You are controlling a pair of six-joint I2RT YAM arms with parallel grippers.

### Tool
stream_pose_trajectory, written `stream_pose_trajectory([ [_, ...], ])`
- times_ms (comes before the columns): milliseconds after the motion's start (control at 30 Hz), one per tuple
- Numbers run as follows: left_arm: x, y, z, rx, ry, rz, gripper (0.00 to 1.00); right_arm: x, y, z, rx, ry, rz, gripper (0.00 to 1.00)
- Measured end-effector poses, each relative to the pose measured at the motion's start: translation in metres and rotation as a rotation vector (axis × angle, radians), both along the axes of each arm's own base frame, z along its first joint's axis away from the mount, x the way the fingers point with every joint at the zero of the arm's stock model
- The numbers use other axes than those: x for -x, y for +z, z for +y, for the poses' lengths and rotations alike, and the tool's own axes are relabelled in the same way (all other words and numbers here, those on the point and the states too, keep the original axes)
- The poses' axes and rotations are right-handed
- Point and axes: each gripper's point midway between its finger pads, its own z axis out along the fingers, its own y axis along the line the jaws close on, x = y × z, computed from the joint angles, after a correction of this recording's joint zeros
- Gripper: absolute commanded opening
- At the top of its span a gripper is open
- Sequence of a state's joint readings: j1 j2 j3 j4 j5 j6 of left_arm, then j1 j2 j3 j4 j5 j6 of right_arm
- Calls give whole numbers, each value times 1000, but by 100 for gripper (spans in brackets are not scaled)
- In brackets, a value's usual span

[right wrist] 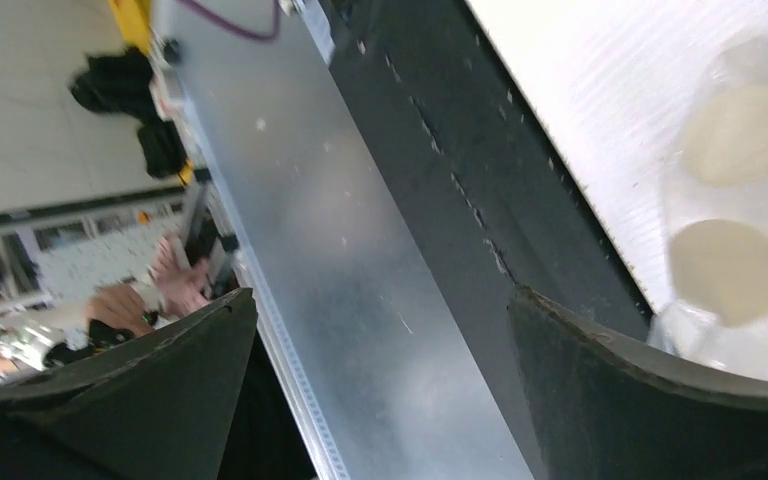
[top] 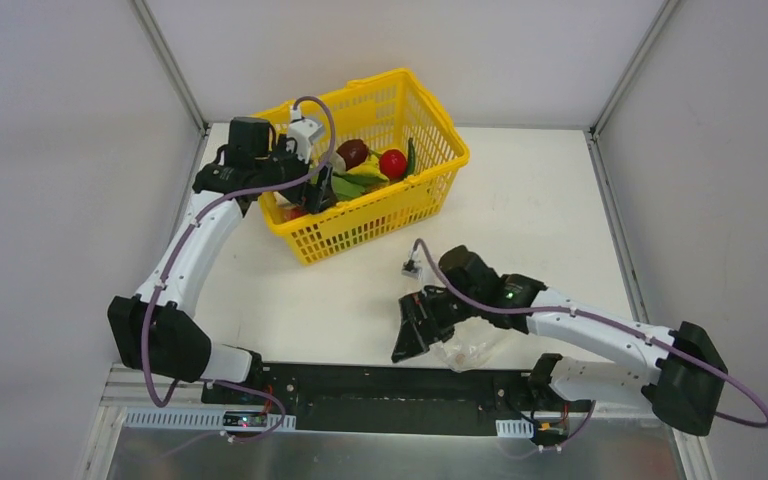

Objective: Place the food in the zip-top bag and seal the zipper
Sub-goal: Move the bin to the center of the board, then move the zipper food storage bag to the center of the board, then adjust the bin at the center of the board.

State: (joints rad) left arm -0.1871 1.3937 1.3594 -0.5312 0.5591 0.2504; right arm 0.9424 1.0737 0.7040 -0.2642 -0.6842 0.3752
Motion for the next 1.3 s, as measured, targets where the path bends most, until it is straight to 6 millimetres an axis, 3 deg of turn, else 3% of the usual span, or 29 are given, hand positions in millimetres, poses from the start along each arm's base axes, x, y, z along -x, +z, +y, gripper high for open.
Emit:
stream_pose_trajectory([
  [133, 34, -9, -27, -5, -101, 52, 100, 21, -32, -1, 124, 75, -20, 98],
  [233, 66, -19, -44, -18, -173, 101, 97, 5, -59, -9, 251, 2, -80, 98],
  [367, 101, -52, -52, -30, -188, 233, 96, -41, -81, -28, 392, -195, -193, 98],
  [467, 113, -78, -47, -19, -116, 307, 94, -83, -88, -47, 459, -380, -237, 98],
  [567, 109, -78, -53, 53, -59, 292, 93, -117, -94, -69, 503, -544, -248, 98],
  [667, 107, -74, -58, 95, -26, 283, 93, -138, -94, -83, 505, -649, -248, 98],
  [767, 103, -69, -64, 107, -4, 252, 93, -151, -87, -87, 472, -706, -244, 98],
  [867, 95, -60, -60, 110, 57, 190, 96, -152, -72, -79, 391, -695, -242, 98],
  [1100, 80, -7, -28, 159, 237, -62, 98, -153, 7, -58, 107, -676, -343, 98],
  [1200, 76, 8, -16, 163, 298, -133, 98, -169, 22, -63, 99, -760, -379, 98],
  [1300, 72, 5, -2, 133, 368, -156, 98, -202, 19, -71, 163, -887, -369, 98],
])
